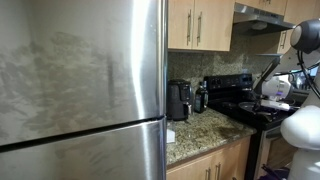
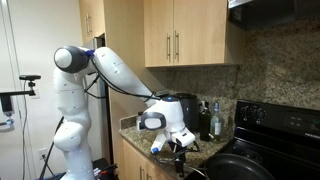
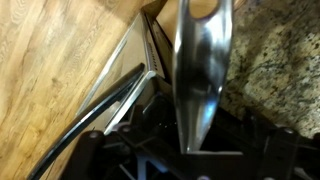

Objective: Move the black pan to the top left plate on the stove

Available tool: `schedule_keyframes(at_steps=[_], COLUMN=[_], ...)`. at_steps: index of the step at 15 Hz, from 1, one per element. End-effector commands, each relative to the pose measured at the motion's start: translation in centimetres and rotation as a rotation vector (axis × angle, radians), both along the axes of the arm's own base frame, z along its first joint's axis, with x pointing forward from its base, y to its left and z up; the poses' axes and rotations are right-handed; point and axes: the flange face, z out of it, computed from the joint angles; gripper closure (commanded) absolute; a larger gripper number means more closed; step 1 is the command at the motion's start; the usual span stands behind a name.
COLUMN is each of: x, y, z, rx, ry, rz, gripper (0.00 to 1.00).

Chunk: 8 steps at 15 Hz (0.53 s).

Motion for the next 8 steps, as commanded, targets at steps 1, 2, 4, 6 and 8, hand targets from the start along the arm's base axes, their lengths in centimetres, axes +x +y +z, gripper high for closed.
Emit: schedule_keyframes(at_steps=[1,2,4,6,8], x=[0.4,0.5,0.1,-0.5,-1.1], y=[0.5,0.0,-1.2,-2.0,-2.4], z=[-0.7,-0.6,-0.2,0.1,-0.2], rx=[-0.022,-0.049,-0.083,-0.113,-0.109], ry=[0.006,0.0,-0.008,-0.012,0.001], rz=[-0.001,-0.016,-0.038,-0.046,-0.05], gripper=[0.25,0.28,0.45,0.61,0.77])
